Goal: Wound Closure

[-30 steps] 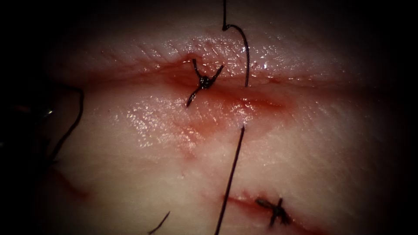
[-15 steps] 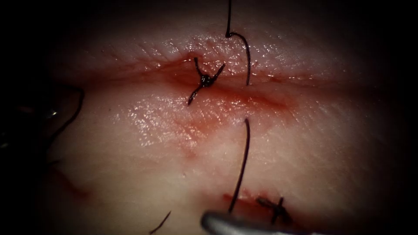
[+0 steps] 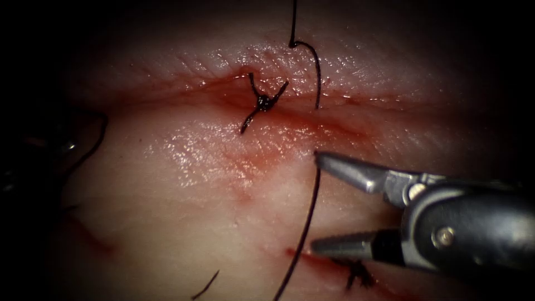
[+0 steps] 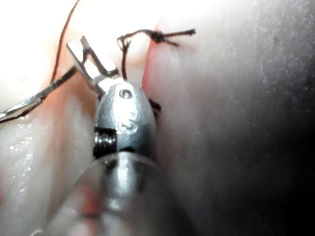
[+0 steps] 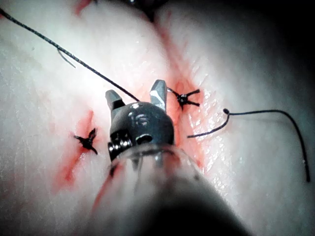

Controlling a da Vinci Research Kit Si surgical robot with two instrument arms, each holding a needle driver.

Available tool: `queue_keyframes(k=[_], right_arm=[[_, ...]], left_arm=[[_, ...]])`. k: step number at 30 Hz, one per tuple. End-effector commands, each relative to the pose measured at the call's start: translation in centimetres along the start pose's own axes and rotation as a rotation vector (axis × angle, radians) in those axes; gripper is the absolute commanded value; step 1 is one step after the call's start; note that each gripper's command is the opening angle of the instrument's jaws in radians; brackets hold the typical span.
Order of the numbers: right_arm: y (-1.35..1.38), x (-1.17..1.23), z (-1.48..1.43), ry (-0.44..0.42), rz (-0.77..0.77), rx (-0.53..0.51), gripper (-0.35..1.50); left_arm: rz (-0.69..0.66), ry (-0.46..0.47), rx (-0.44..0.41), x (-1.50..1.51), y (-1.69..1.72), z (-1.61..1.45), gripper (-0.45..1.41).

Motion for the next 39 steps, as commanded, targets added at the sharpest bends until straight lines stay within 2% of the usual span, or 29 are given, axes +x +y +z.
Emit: queue_keyframes(k=[1, 9, 11, 12, 14, 15, 16, 21, 25, 39], right_arm=[[0.04, -0.14, 0.18, -0.012, -0.006, 0.0, 1.48], [0.03, -0.46, 0.39, -0.033, -0.041, 0.002, 1.43], [0.03, -0.5, 0.41, -0.035, -0.043, 0.0, 1.35], [0.02, -0.51, 0.41, -0.035, -0.044, 0.001, 1.23], [0.01, -0.52, 0.38, -0.032, -0.046, 0.003, 0.54], [0.01, -0.52, 0.36, -0.031, -0.046, 0.005, 0.04], [0.01, -0.51, 0.33, -0.028, -0.046, 0.007, -0.35], [-0.02, -0.44, 0.21, -0.015, -0.085, 0.012, -0.35], [-0.08, -0.29, 0.14, -0.004, -0.09, 0.02, -0.35], [-0.58, 0.79, -0.07, 0.004, -0.181, 0.184, -0.35]], left_arm=[[0.0, 0.001, 0.0, -0.05, 0.05, 0.05, -0.45], [0.0, 0.001, 0.0, -0.05, 0.05, 0.05, -0.45], [0.0, 0.001, 0.0, -0.05, 0.05, 0.05, -0.45], [0.0, 0.001, 0.0, -0.05, 0.05, 0.05, -0.45], [0.0, 0.001, 0.0, -0.05, 0.05, 0.05, -0.45], [0.0, 0.001, 0.0, -0.05, 0.05, 0.05, -0.45], [0.0, 0.001, 0.0, -0.05, 0.05, 0.05, -0.45], [0.0, 0.002, -0.002, -0.05, 0.05, 0.05, -0.45], [0.0, 0.003, -0.002, -0.05, 0.06, 0.04, -0.45], [0.001, 0.004, -0.004, -0.05, 0.07, 0.05, -0.45]])
